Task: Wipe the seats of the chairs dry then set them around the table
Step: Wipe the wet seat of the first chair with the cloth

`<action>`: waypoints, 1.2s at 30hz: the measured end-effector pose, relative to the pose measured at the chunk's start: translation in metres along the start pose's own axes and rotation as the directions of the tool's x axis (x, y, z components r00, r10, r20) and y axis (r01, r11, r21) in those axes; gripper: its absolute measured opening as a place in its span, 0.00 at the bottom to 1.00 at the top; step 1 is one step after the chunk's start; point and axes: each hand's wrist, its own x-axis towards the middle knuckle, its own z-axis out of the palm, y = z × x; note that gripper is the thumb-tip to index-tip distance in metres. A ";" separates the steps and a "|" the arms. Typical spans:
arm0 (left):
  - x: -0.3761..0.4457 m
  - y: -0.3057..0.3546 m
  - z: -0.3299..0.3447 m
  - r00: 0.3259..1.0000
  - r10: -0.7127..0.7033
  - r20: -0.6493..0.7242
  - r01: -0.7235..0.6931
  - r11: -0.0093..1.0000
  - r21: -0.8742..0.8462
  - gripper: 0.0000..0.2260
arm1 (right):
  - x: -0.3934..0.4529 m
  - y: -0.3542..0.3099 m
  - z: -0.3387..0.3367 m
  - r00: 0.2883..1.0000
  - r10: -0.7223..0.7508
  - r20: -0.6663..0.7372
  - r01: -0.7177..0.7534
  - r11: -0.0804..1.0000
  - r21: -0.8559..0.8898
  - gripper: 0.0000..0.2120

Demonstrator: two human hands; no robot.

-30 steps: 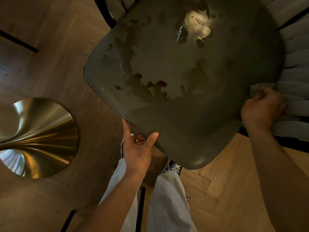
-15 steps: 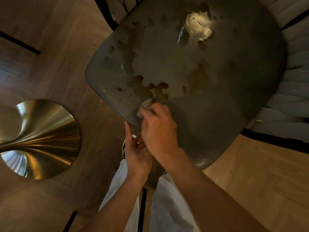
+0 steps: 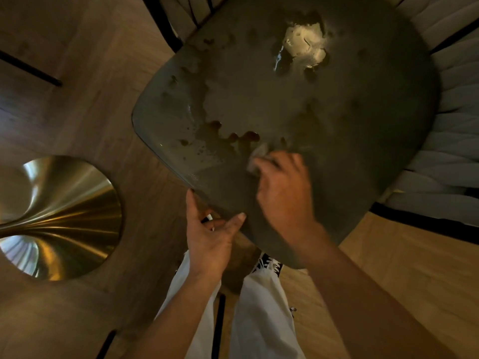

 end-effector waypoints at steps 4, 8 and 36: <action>0.014 0.004 -0.006 0.994 0.054 -0.094 -0.044 0.993 0.107 0.45 | 0.006 0.075 -0.030 0.985 0.146 -0.090 -0.153 0.985 -0.085 0.19; 0.023 0.010 -0.002 0.991 0.063 -0.115 -0.047 0.989 0.143 0.45 | 0.013 0.140 -0.050 0.933 0.333 -0.137 -0.352 0.923 -0.155 0.19; 0.002 0.010 -0.009 0.985 -0.110 -0.135 0.081 0.976 -0.203 0.16 | 0.003 -0.086 0.030 0.933 -0.269 0.239 0.213 0.948 0.235 0.14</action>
